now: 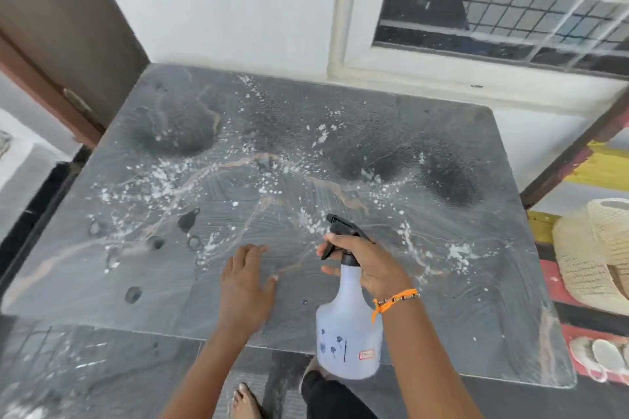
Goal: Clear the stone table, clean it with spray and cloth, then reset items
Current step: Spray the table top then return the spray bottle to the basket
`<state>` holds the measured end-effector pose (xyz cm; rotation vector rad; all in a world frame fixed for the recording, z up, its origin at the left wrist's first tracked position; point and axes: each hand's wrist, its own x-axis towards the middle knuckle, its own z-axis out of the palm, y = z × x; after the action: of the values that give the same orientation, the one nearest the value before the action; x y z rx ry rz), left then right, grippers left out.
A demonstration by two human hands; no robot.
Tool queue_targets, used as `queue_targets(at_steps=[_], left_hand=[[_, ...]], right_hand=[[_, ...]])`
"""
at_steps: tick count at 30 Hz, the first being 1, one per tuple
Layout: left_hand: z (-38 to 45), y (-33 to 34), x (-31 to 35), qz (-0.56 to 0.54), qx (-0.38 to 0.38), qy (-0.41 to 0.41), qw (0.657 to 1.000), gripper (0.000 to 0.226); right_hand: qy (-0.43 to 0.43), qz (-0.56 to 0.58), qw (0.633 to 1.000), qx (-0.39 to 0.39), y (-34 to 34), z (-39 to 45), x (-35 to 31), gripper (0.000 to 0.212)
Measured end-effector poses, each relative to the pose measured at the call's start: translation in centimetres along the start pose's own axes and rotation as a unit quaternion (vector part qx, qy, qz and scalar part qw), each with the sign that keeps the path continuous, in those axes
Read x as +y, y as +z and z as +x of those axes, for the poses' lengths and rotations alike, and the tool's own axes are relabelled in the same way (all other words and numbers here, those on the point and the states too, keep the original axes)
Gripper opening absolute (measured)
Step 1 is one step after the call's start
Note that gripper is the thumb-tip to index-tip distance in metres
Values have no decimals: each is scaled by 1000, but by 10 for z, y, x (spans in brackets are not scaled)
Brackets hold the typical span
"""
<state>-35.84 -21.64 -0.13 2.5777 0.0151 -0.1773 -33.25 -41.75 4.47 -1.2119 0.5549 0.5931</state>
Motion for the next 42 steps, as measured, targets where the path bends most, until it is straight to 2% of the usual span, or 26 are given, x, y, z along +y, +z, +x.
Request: queue_targets(at_steps=[3,6,8,10,12,14,16,19,23,25,28,32,37,42], left_hand=[[-36,-24,-45,15,51,-68,996,54],[-73,-39,-87,19,90,-139,986,53],[-96,-44,-111,18,102,-171,980,51],[-115,-46,-132,14,102,-178,979,50],[-125,-46,-146,10,90,-163,982,53],[-129,-45,-154,23,66,-137,988,55],[-128,-42,-156,40,44,-91,994,56],[-123,-36,-152,61,7,-2,998,57],[-118,-24,-140,91,-30,100,990,59],[-119,-14,-127,95,-60,153,982,61],[-125,-7,-114,102,-77,177,976,64],[-132,2,-99,102,-97,199,970,65],[-137,23,-65,115,-122,249,954,65],[-141,54,-10,125,-147,296,935,68]], right_hand=[[32,-78,993,-78,76,-2,28,19],[43,-132,984,-114,139,-5,56,21],[40,-163,980,-108,169,-6,73,28],[31,-177,981,-70,191,-7,86,28],[25,-161,986,-35,200,-8,94,25],[7,-153,988,-34,200,-11,96,26],[-21,-155,987,-34,193,-18,98,26],[-30,-127,991,13,173,-30,105,17],[-16,-95,990,102,142,-43,117,23],[-12,-73,980,186,122,-50,126,28],[5,-55,971,233,104,-56,134,32],[-6,-57,975,213,75,-69,140,35],[-50,-1,964,262,25,-99,150,13],[-54,49,939,335,-34,-121,152,23]])
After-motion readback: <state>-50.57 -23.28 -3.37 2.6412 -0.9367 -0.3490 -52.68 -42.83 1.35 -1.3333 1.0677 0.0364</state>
